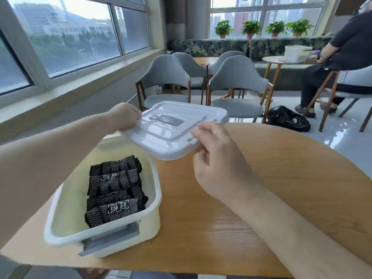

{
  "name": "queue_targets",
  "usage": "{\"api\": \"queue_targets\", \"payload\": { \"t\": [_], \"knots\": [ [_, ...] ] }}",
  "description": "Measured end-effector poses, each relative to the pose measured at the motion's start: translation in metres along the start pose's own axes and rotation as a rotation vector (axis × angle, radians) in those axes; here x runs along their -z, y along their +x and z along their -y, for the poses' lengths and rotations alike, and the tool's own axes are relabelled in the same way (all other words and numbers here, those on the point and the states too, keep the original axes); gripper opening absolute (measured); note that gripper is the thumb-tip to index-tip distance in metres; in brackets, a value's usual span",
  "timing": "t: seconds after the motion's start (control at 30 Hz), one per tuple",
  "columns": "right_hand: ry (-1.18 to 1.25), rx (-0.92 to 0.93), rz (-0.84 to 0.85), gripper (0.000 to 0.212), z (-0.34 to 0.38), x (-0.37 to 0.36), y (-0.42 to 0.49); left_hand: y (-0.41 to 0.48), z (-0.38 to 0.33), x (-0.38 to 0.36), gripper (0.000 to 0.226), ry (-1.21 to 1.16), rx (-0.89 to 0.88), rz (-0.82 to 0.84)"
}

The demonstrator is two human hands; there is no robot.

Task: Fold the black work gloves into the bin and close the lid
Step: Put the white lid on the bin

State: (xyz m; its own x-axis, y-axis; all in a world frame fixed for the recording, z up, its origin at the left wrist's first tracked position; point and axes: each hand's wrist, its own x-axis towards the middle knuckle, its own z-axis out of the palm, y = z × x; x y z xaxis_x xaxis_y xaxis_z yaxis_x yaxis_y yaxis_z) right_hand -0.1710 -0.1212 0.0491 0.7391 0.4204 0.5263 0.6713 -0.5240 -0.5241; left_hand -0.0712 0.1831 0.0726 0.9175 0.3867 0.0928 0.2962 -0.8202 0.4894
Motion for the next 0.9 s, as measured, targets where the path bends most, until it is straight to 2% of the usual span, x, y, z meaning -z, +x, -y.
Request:
{"api": "queue_targets", "payload": {
  "t": [0.27,0.4,0.6,0.9],
  "knots": [
    [-0.31,0.399,0.017,0.052,0.047,-0.049,-0.033,-0.026,0.062,0.024,0.024,0.087,-0.063,-0.018],
    [-0.336,0.541,-0.005,0.037,0.067,-0.069,-0.042,-0.044,0.081,0.033,0.027,0.125,-0.088,-0.006],
    [-0.202,0.555,0.071,0.022,0.084,-0.094,-0.049,-0.054,0.099,0.034,0.028,0.156,-0.129,0.018],
    [-0.058,0.508,0.197,0.032,0.081,-0.103,-0.056,-0.053,0.11,0.025,0.025,0.102,-0.179,-0.019]
  ]
}}
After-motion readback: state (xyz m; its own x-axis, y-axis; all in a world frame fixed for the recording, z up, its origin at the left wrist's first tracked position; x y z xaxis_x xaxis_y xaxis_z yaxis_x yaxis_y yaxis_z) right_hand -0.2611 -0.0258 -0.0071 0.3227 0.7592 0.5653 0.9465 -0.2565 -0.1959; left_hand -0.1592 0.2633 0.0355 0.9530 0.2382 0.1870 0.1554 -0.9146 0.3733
